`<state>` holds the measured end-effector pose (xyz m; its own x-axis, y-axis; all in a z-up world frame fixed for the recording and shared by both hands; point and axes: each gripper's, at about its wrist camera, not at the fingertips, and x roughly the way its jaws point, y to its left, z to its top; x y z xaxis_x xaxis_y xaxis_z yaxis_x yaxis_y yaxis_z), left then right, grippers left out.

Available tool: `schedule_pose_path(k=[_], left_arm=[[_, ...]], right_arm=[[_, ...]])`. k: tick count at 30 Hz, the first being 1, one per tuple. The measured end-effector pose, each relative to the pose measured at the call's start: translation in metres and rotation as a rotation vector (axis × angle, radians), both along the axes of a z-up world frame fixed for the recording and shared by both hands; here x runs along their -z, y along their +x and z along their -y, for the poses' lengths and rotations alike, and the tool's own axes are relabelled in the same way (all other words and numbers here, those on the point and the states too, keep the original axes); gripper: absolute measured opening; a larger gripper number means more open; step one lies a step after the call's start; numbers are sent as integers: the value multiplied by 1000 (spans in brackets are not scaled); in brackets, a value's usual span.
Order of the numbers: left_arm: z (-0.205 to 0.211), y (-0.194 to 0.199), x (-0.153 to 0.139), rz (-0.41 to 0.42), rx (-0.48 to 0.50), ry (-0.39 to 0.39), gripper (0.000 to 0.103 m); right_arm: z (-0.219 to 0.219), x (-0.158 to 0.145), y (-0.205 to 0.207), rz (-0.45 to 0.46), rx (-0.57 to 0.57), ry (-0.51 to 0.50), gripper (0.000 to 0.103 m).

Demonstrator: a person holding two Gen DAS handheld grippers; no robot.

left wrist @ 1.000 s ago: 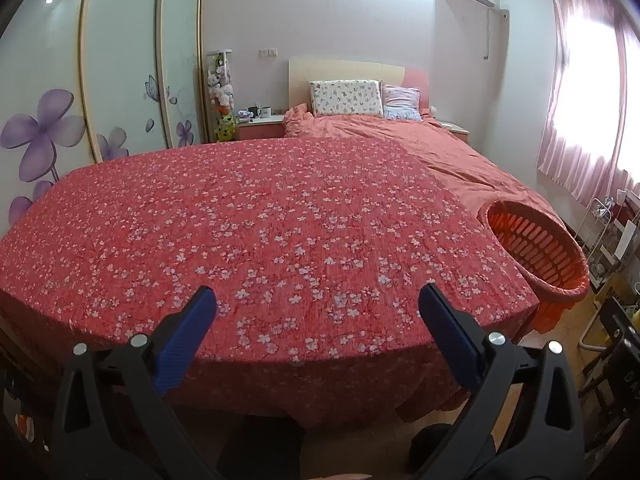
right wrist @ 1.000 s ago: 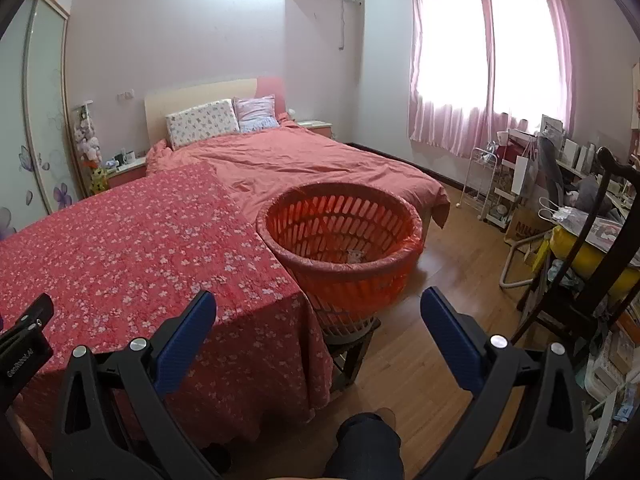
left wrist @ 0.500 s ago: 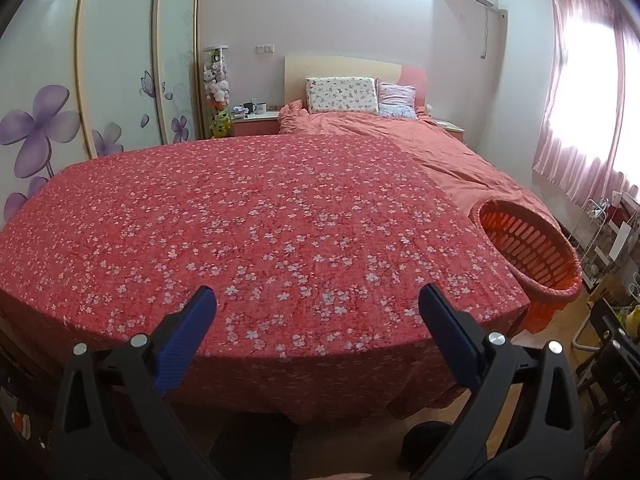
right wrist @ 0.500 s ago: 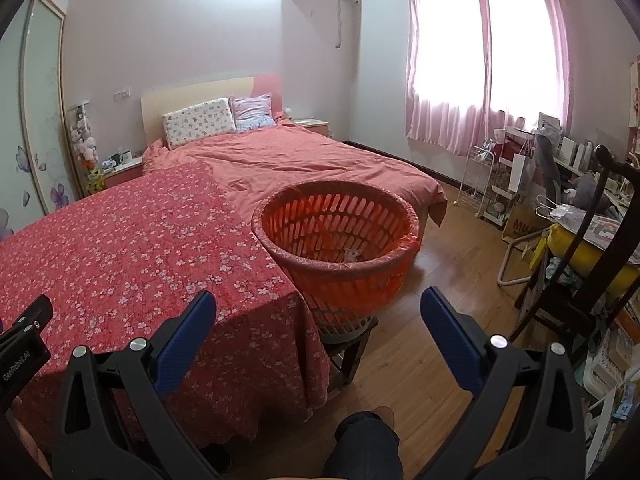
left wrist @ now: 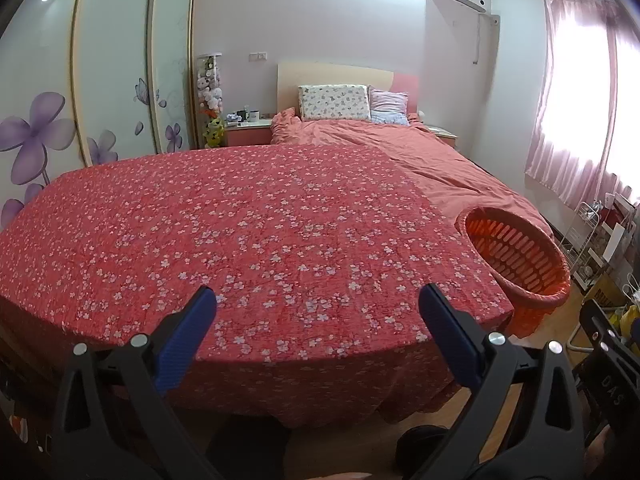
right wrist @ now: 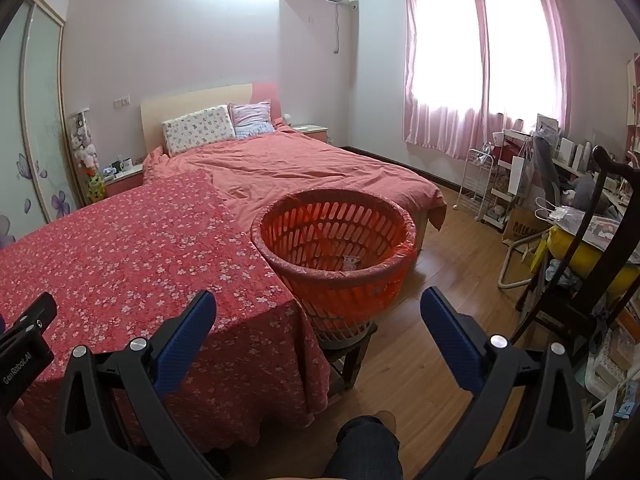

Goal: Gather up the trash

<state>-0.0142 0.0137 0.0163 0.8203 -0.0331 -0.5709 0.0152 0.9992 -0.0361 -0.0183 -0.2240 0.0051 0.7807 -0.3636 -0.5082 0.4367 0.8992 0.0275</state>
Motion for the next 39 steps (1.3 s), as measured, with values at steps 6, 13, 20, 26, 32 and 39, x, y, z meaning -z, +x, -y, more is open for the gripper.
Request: schedule_pose_path(k=[6, 13, 20, 26, 32, 39], left_arm=[[0, -1, 0, 3, -2, 3, 99], [-1, -1, -1, -2, -4, 2, 99], [-1, 1, 0, -5, -7, 3, 99], [-2, 1, 0, -8, -6, 2, 99], [-2, 2, 0, -8, -6, 3, 99], [-3, 2, 0, -9, -7, 2, 99]], right_arm=[[-1, -1, 0, 2, -7, 2, 101], [-1, -1, 1, 0, -8, 5, 101], [-2, 0, 1, 0, -9, 6, 101], [-2, 2, 1, -4, -12, 8, 101], [-2, 3, 2, -6, -13, 9, 101], [-2, 3, 2, -7, -13, 10, 101]])
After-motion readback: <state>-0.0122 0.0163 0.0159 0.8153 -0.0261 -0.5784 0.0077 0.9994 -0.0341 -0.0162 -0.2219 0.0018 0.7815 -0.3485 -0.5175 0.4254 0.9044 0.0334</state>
